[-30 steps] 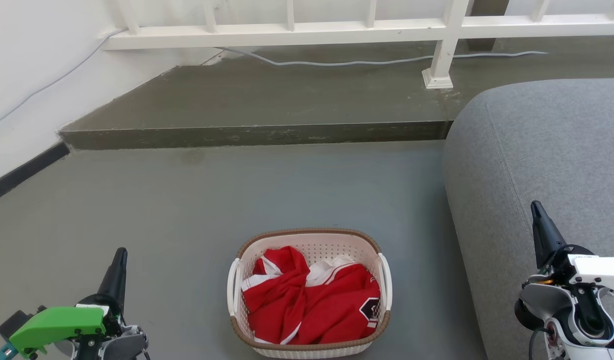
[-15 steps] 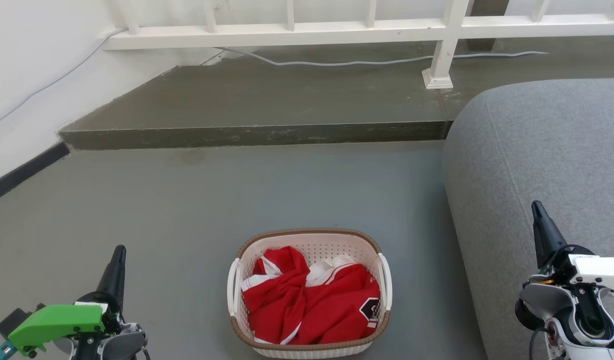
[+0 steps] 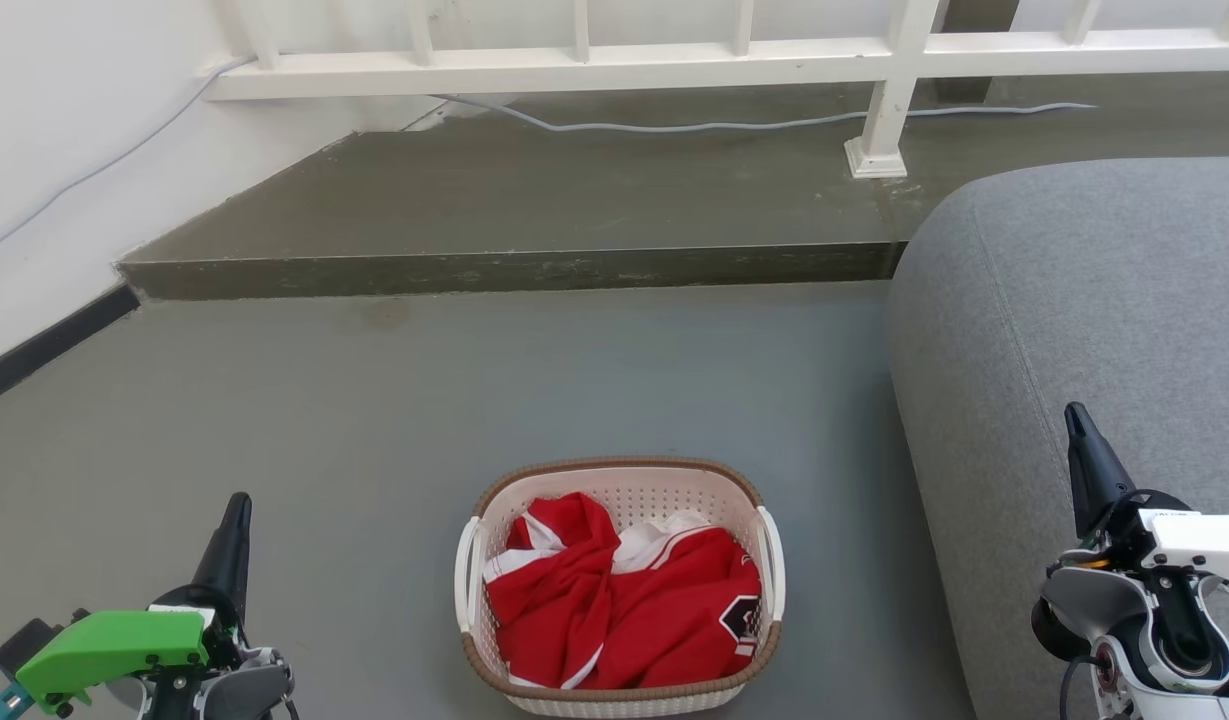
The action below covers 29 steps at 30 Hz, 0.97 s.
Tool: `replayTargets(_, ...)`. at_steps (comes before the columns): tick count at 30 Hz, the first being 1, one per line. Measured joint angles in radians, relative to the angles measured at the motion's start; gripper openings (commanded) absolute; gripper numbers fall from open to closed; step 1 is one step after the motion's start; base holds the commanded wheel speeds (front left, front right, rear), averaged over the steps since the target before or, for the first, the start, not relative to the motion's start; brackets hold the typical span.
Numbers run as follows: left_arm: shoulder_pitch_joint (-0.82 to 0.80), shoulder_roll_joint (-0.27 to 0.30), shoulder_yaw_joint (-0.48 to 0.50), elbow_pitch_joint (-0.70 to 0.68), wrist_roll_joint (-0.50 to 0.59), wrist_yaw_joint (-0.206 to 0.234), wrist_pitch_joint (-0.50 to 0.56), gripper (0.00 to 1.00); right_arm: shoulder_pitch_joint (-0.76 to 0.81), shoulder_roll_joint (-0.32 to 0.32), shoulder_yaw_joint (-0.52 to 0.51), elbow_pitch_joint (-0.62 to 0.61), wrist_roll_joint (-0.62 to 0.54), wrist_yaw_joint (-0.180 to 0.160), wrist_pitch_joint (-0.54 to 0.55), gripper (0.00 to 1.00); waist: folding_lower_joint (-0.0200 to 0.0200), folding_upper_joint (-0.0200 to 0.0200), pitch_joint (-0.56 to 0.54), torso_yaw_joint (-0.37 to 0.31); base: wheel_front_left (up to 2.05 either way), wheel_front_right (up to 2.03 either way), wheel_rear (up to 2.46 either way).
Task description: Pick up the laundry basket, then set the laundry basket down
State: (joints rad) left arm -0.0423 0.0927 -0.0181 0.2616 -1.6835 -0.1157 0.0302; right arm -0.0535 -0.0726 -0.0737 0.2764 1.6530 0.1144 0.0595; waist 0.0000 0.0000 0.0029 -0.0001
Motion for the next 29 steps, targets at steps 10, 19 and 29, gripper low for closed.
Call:
replayTargets(10, -0.001, 0.000, 0.001, 0.006, 0.000, 0.000, 0.005, 0.00, 0.000, 0.000, -0.001, 0.001, 0.000, 0.000, 0.000, 0.00, 0.0000, 0.0000, 0.000, 0.000, 0.00, 0.00, 0.00)
replayTargets(19, -0.002, 0.000, 0.003, 0.011, 0.000, -0.006, 0.005, 0.00, 0.000, 0.000, -0.002, 0.004, 0.000, 0.000, 0.000, 0.00, 0.0000, 0.0000, 0.000, 0.000, 0.00, 0.00, 0.00)
replayTargets(29, -0.002, 0.000, 0.006, 0.013, 0.000, -0.007, 0.006, 0.00, -0.001, 0.000, -0.003, 0.005, 0.000, 0.000, 0.000, 0.00, 0.0000, 0.0000, 0.000, 0.000, 0.00, 0.00, 0.00)
